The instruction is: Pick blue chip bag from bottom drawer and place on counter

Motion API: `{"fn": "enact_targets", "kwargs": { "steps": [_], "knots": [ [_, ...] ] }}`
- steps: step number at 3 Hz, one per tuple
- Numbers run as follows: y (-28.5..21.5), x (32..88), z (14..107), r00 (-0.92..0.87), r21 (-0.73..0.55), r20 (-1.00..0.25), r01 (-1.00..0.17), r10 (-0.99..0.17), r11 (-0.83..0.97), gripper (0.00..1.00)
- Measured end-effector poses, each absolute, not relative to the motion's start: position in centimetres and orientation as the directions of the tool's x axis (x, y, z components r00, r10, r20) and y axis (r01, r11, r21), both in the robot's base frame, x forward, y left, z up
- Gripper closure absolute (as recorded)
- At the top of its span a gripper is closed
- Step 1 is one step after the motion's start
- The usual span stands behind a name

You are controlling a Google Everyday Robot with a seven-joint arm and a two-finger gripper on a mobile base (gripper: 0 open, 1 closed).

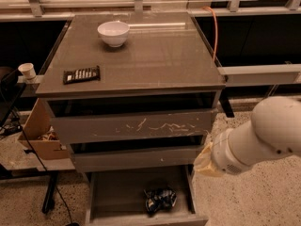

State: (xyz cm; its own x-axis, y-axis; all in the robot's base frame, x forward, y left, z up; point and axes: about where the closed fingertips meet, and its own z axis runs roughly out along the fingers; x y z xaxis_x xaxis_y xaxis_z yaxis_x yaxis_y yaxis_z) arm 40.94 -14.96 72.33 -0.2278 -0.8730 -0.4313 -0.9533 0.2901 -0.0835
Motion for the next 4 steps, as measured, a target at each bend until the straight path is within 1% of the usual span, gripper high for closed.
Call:
{"fn": "enact_targets", "kwargs": {
  "steps": [1, 2, 4],
  "knots": [
    [-13.8, 41.1, 64.2, -0.226, -0.059, -0.496, -0.955, -0.839, 0.292, 1.0],
    [-13.8, 41.0, 64.3, -0.225, -0.057, -0.493, -0.955, -0.84, 0.29, 1.0],
    [-14.6, 42.2, 59.1, -0.17, -0.123, -0.478, -0.958, -0.862, 0.257, 1.0]
  ]
}}
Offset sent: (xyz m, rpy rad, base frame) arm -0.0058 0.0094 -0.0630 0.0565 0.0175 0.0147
